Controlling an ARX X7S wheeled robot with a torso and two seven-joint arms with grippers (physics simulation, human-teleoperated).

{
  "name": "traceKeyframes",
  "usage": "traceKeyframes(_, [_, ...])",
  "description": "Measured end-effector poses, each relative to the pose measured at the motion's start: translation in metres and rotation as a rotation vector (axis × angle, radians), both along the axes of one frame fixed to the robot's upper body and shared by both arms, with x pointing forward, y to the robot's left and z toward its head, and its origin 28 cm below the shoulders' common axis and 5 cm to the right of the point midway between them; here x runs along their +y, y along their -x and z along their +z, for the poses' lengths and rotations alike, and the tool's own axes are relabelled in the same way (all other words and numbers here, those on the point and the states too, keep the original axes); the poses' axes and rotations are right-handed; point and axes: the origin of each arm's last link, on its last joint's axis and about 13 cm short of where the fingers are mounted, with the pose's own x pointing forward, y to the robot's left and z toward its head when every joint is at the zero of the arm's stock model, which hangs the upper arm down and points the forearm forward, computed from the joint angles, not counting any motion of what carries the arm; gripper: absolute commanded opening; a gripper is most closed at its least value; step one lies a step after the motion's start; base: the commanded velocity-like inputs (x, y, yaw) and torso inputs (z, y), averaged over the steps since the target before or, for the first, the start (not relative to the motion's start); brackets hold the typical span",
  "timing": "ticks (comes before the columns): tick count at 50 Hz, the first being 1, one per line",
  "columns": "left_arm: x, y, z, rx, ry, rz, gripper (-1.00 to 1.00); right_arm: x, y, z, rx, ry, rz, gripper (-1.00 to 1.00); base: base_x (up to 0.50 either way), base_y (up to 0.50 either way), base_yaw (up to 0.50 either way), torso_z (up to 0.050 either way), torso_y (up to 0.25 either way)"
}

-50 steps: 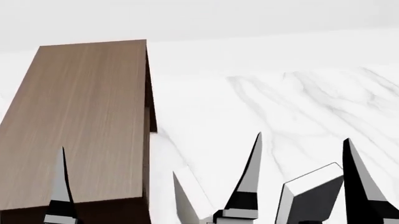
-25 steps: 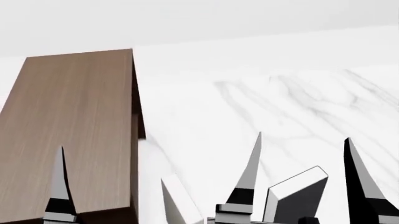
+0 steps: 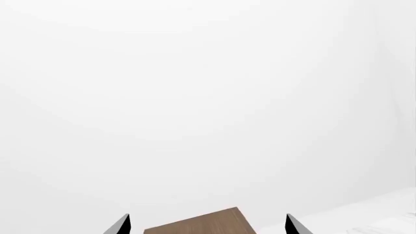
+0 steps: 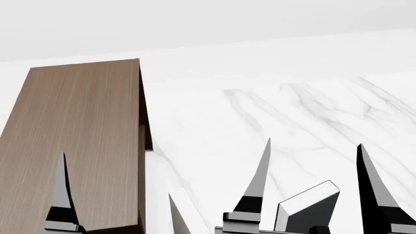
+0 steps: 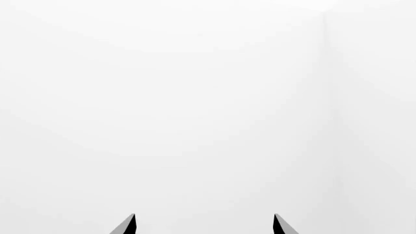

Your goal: Pick up the book in the middle and place it on the cabinet shelf.

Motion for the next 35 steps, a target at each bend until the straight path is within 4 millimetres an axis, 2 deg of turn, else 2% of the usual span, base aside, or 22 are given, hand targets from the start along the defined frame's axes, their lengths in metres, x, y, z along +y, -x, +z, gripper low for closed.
traceKeyframes(6, [-0.0003,0.0006,0.0003,0.001,-0.002,0.001,1.0,-0.0004,0.0002,-0.0002,0.001,0.001,-0.001,1.0,0.0,0.0,0.0,0.048,-0.128])
traceKeyframes(28, [-0.0018,0.0024,0.0014,0.003,-0.005,-0.006,1.0,-0.0008,0.0001,-0.001,0.005,0.002,-0.003,1.0,0.0,0.0,0.0,0.036,-0.213])
traceKeyframes(35, [-0.0016,0.0026,0.0023,0.001,0.002,-0.011,1.0,-0.0005,-0.0002,-0.0015,0.008,0.002,-0.003,1.0,0.0,0.0,0.0,0.004,-0.026])
